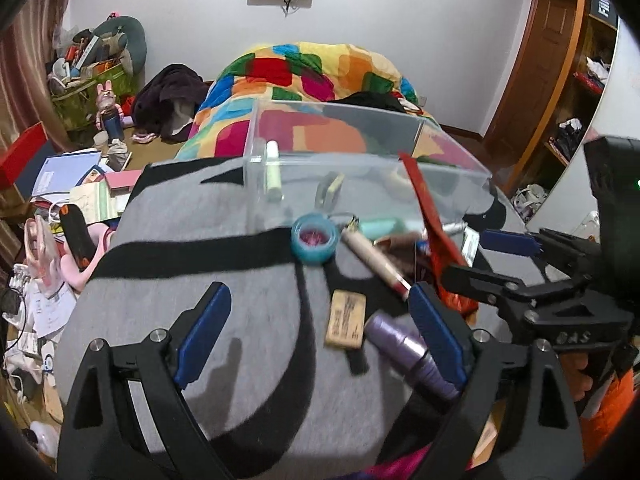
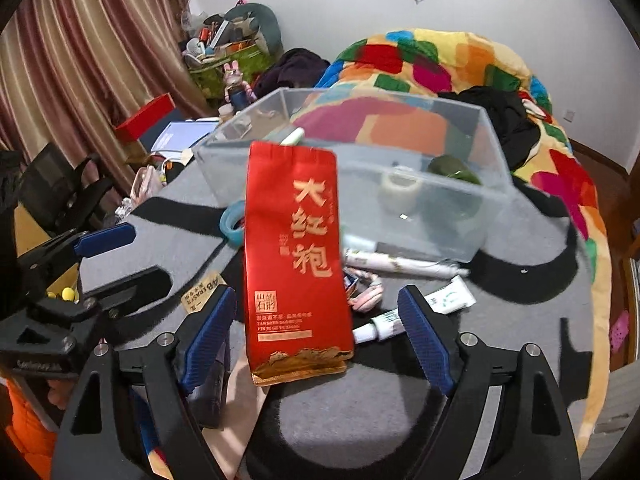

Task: Organize objects
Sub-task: 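Grasp the red tea bag with the right tool while the left tool grasps the purple bottle, then place the purple bottle in the clear box with the left tool while right drops the red bag in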

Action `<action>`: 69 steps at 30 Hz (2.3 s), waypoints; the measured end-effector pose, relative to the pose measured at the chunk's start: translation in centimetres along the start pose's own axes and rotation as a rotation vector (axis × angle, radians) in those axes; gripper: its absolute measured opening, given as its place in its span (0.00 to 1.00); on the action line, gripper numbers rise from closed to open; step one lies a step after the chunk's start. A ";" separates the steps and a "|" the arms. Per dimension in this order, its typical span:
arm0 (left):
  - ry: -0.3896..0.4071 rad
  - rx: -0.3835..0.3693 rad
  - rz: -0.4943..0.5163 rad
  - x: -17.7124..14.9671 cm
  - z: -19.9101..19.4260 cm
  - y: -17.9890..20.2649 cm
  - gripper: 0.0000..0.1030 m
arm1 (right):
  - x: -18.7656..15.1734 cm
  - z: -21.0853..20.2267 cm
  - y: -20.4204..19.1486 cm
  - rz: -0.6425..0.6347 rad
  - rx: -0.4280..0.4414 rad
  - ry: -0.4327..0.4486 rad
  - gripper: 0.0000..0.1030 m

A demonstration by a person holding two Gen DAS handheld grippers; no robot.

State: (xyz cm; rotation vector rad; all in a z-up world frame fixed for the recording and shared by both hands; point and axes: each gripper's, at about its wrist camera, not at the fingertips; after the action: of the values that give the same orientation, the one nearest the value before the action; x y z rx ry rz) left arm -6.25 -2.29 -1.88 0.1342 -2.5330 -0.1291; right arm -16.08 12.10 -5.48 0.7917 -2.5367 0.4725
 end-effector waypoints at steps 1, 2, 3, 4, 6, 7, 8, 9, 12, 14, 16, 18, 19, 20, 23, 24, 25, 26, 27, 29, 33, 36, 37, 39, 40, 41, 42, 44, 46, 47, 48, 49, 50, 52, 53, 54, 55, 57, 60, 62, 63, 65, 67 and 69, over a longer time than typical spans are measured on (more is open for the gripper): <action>0.002 0.008 0.004 -0.3 -0.1 0.1 0.88 | 0.0 0.3 0.0 0.000 0.006 -0.008 0.78; 0.004 0.015 0.009 -0.6 -0.2 0.3 0.88 | 0.0 0.7 0.0 -0.002 0.019 -0.018 0.78; 0.006 0.019 0.015 -0.9 -0.3 0.5 0.88 | 0.0 1.0 0.0 -0.003 0.031 -0.026 0.77; 0.007 0.020 0.020 -1.1 -0.4 0.7 0.88 | -0.2 1.2 0.1 -0.001 0.034 -0.028 0.75; 0.007 0.019 0.033 -1.6 -0.5 1.3 0.88 | -0.2 1.6 0.4 0.007 0.042 -0.037 0.63; 0.011 0.027 0.038 -1.9 -0.6 1.6 0.88 | -0.3 1.7 0.5 0.009 0.052 -0.042 0.54; 0.014 0.036 0.042 -2.0 -0.6 1.8 0.88 | -0.4 1.8 0.6 0.013 0.066 -0.048 0.54; 0.015 0.045 0.052 -2.2 -0.6 2.2 0.88 | -0.5 1.8 0.8 0.018 0.070 -0.045 0.54; 0.011 0.047 0.072 -2.7 -0.6 3.2 0.88 | -1.1 1.0 0.9 0.012 0.056 -0.013 0.54; -0.002 0.032 0.080 -2.9 -0.3 3.8 0.88 | -1.4 0.5 0.8 0.007 0.028 0.012 0.54; -0.018 0.020 0.084 -3.0 0.1 4.6 0.88 | -1.9 -0.5 0.8 0.004 -0.008 0.040 0.54; -0.037 0.008 0.083 -2.9 0.7 5.2 0.88 | -2.1 -1.2 1.0 0.003 -0.032 0.058 0.54; -0.052 0.000 0.081 -2.9 1.1 5.6 0.88 | -2.3 -1.7 1.1 0.005 -0.046 0.069 0.54; -0.063 -0.002 0.083 -2.9 1.5 5.9 0.88 | -2.7 -2.2 1.3 0.011 -0.062 0.081 0.54; -0.092 0.001 0.081 -3.0 2.7 6.5 0.77 | -3.3 -3.2 1.8 0.031 -0.078 0.101 0.54; -0.104 -0.005 0.074 -3.0 3.0 6.5 0.70 | -3.4 -3.5 2.0 0.040 -0.076 0.104 0.54; -0.108 -0.014 0.065 -3.2 3.1 6.5 0.66 | -3.7 -3.7 2.3 0.050 -0.070 0.106 0.54; -0.104 -0.023 0.050 -3.3 3.0 6.2 0.64 | -3.9 -3.8 2.3 0.055 -0.068 0.107 0.54; -0.102 -0.023 0.041 -3.4 2.8 6.0 0.57 | -4.1 -4.0 2.4 0.058 -0.069 0.109 0.54; -0.103 -0.025 0.031 -3.5 2.6 5.6 0.49 | -4.5 -4.1 2.4 0.060 -0.071 0.111 0.54; -0.105 -0.029 0.011 -4.0 2.3 4.6 0.37 | -5.0 -4.0 2.2 0.069 -0.046 0.109 0.54; -0.100 -0.030 0.007 -3.9 2.4 4.5 0.35 | -5.6 -3.6 1.9 0.075 -0.037 0.100 0.54; -0.097 -0.032 0.010 -3.8 2.5 4.6 0.34 | -5.8 -3.5 1.8 0.077 -0.032 0.096 0.54; -0.089 -0.028 0.024 -3.8 2.6 5.0 0.26 | -6.0 -3.3 1.8 0.081 -0.028 0.089 0.54; -0.086 -0.023 0.030 -3.8 2.7 5.2 0.24 | -6.2 -3.3 1.8 0.083 -0.028 0.087 0.54; -0.077 -0.017 0.037 -3.9 2.7 5.3 0.25 | -6.4 -3.4 1.7 0.085 -0.030 0.087 0.54; -0.074 -0.015 0.042 -3.9 2.7 5.4 0.25 | -6.5 -3.4 1.7 0.087 -0.030 0.088 0.54; -0.070 -0.017 0.047 -4.0 2.6 5.4 0.24 | -6.6 -3.6 1.8 0.093 -0.032 0.091 0.54; -0.065 -0.031 0.047 -4.0 2.3 5.2 0.24 | -6.6 -3.9 1.9 0.100 -0.035 0.097 0.54; -0.059 -0.033 0.046 -4.0 2.0 5.1 0.24 | -6.5 -3.9 1.9 0.101 -0.036 0.099 0.54; -0.050 -0.033 0.045 -3.9 1.7 5.0 0.25 | -6.4 -4.1 1.9 0.102 -0.038 0.103 0.54; -0.041 -0.036 0.045 -3.8 1.4 4.9 0.25 | -6.4 -4.2 1.8 0.102 -0.040 0.106 0.54; -0.034 -0.039 0.043 -3.7 1.1 4.8 0.25 | -6.2 -4.3 1.8 0.100 -0.043 0.111 0.54; -0.013 -0.050 0.041 -3.2 0.3 4.4 0.25 | -5.8 -4.6 1.6 0.095 -0.053 0.120 0.54; -0.004 -0.054 0.040 -2.9 -0.1 4.2 0.25 | -5.6 -4.7 1.5 0.090 -0.060 0.126 0.54; 0.009 -0.060 0.039 -2.4 -0.5 4.0 0.25 | -5.3 -4.9 1.4 0.085 -0.064 0.132 0.54; 0.020 -0.065 0.038 -2.0 -0.8 3.7 0.25 | -5.0 -5.1 1.3 0.079 -0.069 0.138 0.54; 0.043 -0.066 0.037 -1.0 -1.5 3.3 0.25 | -4.1 -5.4 1.1 0.069 -0.080 0.153 0.54; 0.074 -0.073 0.030 0.7 -2.1 2.5 0.24 | -2.9 -5.8 0.9 0.056 -0.096 0.177 0.54; 0.091 -0.066 0.024 1.7 -2.4 2.1 0.24 | -1.9 -5.9 0.8 0.051 -0.099 0.187 0.54; 0.100 -0.062 0.023 2.3 -2.4 1.8 0.25 | -1.4 -5.9 0.8 0.050 -0.098 0.187 0.54; 0.111 -0.055 0.019 3.3 -2.4 1.4 0.25 | -0.4 -5.7 0.7 0.048 -0.096 0.184 0.54; 0.113 -0.066 0.011 4.3 -2.2 0.9 0.25 | 0.5 -5.4 0.7 0.048 -0.097 0.184 0.54; 0.113 -0.081 0.002 5.4 -1.7 0.3 0.25 | 1.5 -5.1 0.9 0.057 -0.094 0.184 0.54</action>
State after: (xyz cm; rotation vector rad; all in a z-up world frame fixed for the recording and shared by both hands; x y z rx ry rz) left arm -9.72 -2.76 2.55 0.1044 -2.4117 -0.2172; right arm -16.14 14.34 -0.58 0.6143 -2.3960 0.4209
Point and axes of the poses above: each gripper's, at about its wrist camera, not at the fingertips, and z roughly the way its jaws point, y to its right, x to its top, and after that the axes turned 8 degrees about -y, right-handed
